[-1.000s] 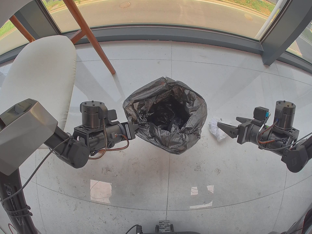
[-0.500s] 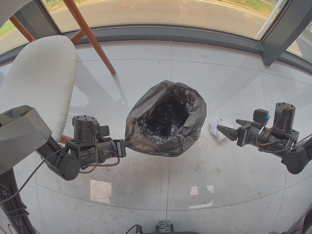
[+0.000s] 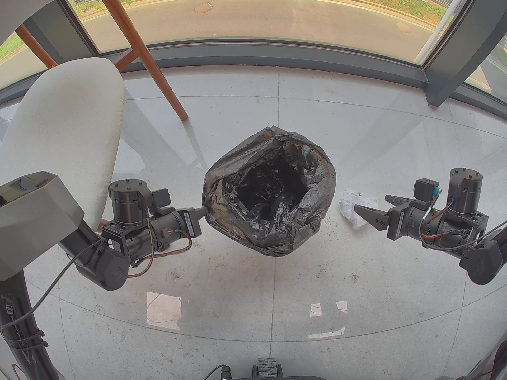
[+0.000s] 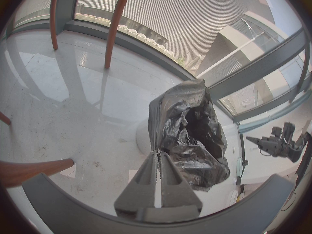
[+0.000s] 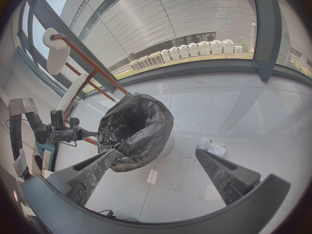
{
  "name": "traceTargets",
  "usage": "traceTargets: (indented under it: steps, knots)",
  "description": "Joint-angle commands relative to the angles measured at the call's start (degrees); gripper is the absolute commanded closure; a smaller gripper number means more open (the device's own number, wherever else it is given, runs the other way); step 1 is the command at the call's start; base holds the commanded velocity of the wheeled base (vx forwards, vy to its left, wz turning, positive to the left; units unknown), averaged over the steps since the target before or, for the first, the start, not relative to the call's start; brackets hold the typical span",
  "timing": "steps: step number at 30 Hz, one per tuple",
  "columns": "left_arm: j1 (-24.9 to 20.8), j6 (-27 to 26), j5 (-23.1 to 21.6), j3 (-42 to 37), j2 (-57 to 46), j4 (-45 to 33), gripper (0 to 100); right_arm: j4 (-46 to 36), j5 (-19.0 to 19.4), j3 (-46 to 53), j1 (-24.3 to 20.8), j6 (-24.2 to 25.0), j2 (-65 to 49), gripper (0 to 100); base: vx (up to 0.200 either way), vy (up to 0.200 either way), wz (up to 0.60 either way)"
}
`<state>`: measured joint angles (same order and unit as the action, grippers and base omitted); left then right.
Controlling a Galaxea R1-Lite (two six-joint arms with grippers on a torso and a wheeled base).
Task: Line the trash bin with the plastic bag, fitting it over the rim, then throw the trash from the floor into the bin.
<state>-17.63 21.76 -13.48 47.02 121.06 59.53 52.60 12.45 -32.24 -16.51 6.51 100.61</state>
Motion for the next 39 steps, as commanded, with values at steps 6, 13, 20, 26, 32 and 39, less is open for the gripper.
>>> traceTargets:
  steps: [6, 13, 20, 26, 32, 39]
  knots:
    - [0.7, 0.6, 2.1, 1.4, 1.6, -2.0, 0, 0.0, 0.0, 0.2, -0.1, 0.0, -0.1, 0, 0.0, 0.0, 0.0]
    - [1.2, 0.7, 2.3, 4.7, 1.9, -0.2, 0, 0.0, 0.0, 0.3, -0.1, 0.0, -0.1, 0, 0.0, 0.0, 0.0]
    - [2.7, 3.3, 6.4, 13.7, 9.7, -0.1, 0, 0.0, 0.0, 0.3, -0.1, -0.1, 0.3, 0, 0.0, 0.0, 0.0]
    - [2.9, 9.1, 9.4, 21.4, 12.3, -1.0, 0, 0.0, 0.0, 0.2, -0.1, 0.0, 0.6, 0, 0.0, 0.0, 0.0]
    - [3.3, 11.1, 11.9, 27.2, 14.3, -2.3, 0, 0.0, 0.0, 0.2, -0.1, 0.0, 0.7, 0, 0.0, 0.0, 0.0]
    - [3.0, 12.5, 12.4, 24.5, 15.6, -2.2, 0, 0.0, 0.0, 0.2, -0.1, -0.1, 0.6, 0, 0.0, 0.0, 0.0]
